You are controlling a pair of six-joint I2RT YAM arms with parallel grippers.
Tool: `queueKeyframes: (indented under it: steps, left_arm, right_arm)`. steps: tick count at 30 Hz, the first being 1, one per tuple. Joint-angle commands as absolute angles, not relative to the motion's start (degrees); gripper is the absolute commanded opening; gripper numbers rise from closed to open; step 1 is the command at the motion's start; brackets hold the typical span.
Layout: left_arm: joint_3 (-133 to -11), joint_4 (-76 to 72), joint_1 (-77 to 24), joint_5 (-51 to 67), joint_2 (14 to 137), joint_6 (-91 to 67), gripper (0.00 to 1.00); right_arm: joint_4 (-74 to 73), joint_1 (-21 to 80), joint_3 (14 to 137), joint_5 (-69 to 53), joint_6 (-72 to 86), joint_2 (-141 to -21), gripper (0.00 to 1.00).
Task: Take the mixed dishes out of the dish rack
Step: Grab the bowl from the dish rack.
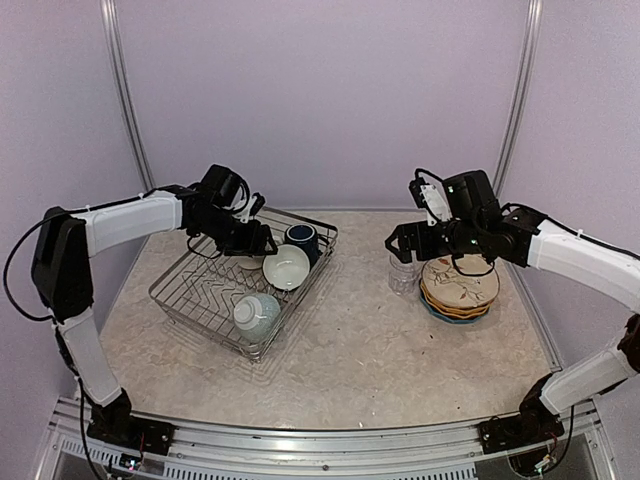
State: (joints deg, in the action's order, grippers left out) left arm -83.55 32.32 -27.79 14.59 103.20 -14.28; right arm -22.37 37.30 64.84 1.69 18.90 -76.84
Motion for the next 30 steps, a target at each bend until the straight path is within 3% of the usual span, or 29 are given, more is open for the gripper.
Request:
queueKeyframes:
  steps: [1,8,17,30]
  left_arm:
    - [-87.78,36.46,-27.43,15.35,108.22,-21.6,0.65]
    - [-91.04,38.25,-30.0,6.59,113.75,-22.04,0.54]
    - [-96.55,41.56,-32.67,-3.9,119.34,-22.05,0.31]
    - [-97.91,42.28,-33.49,-6.31,119.61,-21.05,0.0]
  right_arm:
    - [-22.15,37.95,63.49,2.28,19.4,-76.05,0.92]
    - [-21.97,37.92,62.92,1.93,19.77,-75.9,0.92]
    - [-22.06,37.88,63.28,1.89,19.68,-75.78,0.92]
    - [-21.82,38.09,62.92,1.29,20.32,-75.45,0.93]
